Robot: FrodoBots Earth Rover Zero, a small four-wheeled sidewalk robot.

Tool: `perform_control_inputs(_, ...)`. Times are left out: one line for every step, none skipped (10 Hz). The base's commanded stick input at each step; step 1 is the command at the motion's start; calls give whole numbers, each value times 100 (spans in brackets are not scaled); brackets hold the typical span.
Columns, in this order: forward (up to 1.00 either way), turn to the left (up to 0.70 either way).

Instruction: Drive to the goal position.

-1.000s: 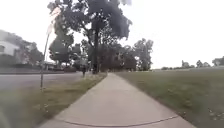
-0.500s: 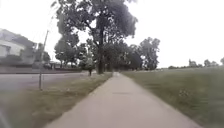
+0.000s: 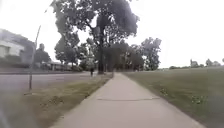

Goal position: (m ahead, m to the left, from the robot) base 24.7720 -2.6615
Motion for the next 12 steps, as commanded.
perform_control_inputs(100, 0)
perform_control_inputs(100, 0)
perform_control_inputs(100, -18)
perform_control_inputs(100, -34)
perform_control_inputs(100, 0)
perform_control_inputs(100, 0)
perform_control_inputs(100, 0)
perform_control_inputs(100, 0)
perform_control_inputs(100, 0)
perform_control_inputs(100, 0)
perform_control_inputs(100, 0)
perform_control_inputs(100, 0)
